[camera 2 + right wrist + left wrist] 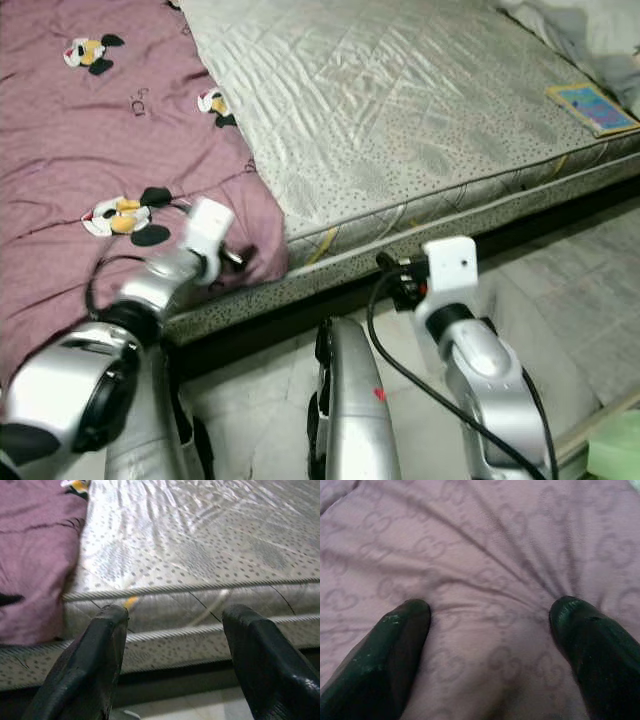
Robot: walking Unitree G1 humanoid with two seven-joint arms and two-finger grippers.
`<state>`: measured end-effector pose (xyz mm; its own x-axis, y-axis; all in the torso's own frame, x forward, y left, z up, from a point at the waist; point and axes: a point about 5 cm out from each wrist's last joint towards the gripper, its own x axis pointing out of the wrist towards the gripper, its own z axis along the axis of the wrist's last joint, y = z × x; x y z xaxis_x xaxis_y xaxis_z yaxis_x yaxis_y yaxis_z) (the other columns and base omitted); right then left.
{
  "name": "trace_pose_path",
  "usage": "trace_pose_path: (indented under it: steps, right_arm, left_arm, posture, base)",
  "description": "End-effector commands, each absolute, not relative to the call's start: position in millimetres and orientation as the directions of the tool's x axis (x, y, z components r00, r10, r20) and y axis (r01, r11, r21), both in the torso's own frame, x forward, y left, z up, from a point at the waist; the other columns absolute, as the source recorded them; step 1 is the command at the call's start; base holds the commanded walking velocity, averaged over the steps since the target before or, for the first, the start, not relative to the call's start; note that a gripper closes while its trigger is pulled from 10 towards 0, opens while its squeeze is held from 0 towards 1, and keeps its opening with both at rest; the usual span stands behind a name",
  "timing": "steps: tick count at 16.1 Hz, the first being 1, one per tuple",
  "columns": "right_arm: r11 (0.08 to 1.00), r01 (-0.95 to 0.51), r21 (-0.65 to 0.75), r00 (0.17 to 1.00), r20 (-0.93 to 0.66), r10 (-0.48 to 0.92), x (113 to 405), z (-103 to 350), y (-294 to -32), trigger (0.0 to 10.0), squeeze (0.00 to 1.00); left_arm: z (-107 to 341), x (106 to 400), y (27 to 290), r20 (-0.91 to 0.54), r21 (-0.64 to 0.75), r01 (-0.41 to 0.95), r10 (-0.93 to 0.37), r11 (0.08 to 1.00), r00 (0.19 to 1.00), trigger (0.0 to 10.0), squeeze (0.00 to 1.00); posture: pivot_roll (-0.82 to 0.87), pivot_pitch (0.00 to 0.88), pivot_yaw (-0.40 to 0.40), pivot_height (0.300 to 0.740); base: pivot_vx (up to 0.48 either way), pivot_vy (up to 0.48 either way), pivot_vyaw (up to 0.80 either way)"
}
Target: Clean up the room
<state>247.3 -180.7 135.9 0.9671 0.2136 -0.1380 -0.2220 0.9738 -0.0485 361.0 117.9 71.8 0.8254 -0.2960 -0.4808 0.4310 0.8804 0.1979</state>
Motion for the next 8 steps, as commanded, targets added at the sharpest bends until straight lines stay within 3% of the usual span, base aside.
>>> trace_pose_path:
  steps: [1,4,8]
  right_arm:
    - [0.976,-0.213,-0.049,0.968,-0.146,0.204,248,133,-181,10.0,0.0]
    - [0.975,-0.219,-0.036,0.969,-0.129,0.213,259,132,-175,10.0,0.0]
    - [0.971,-0.238,-0.012,0.966,-0.103,0.236,270,131,-163,10.0,0.0]
  left_arm:
    - [56,351,112,-0.538,0.192,0.484,-0.321,0.854,0.78,10.0,0.0]
    - [56,349,108,-0.503,0.252,0.505,-0.334,0.825,0.797,10.0,0.0]
    - [81,363,125,-0.322,0.293,0.341,-0.244,0.893,0.915,10.0,0.0]
  posture:
    - [-0.25,0.096,-0.059,0.509]
    - [-0.21,0.052,-0.055,0.509]
    - [-0.15,0.04,-0.071,0.509]
  base:
    - [0.0,0.0,0.0]
    - [0.0,0.0,0.0]
    - [0.0,0.0,0.0]
